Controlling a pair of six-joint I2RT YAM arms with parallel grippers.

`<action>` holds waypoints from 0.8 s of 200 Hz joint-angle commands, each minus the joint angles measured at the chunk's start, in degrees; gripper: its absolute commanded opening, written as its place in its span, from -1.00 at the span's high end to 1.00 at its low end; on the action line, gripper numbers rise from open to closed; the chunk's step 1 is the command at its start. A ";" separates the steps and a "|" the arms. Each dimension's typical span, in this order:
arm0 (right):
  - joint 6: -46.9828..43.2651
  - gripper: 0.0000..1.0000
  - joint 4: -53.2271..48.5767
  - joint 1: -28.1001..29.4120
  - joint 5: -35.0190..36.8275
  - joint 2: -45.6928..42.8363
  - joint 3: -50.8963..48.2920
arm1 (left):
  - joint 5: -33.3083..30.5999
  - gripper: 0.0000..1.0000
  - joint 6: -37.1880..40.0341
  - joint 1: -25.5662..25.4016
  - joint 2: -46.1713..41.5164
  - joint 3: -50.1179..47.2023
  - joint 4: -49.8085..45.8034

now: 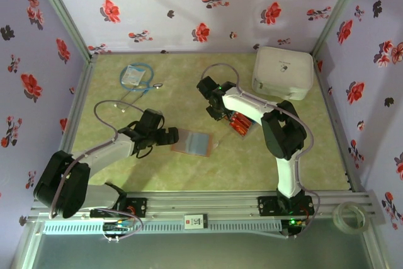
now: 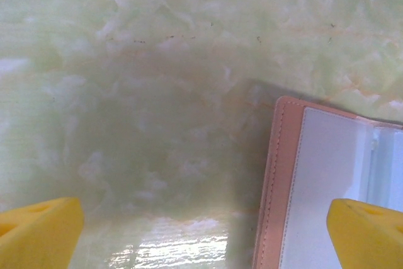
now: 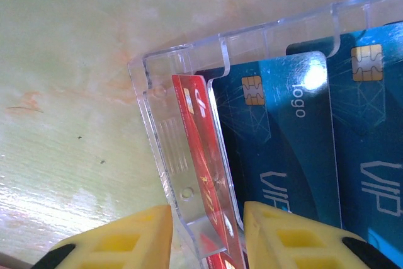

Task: Put the credit cards into the card holder
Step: Pick up the credit card from the storage box.

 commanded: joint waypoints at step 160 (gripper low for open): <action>-0.97 0.71 -2.45 -1.14 -3.31 2.25 3.08 | 1.12 -0.99 -0.85 0.59 0.96 -0.98 1.53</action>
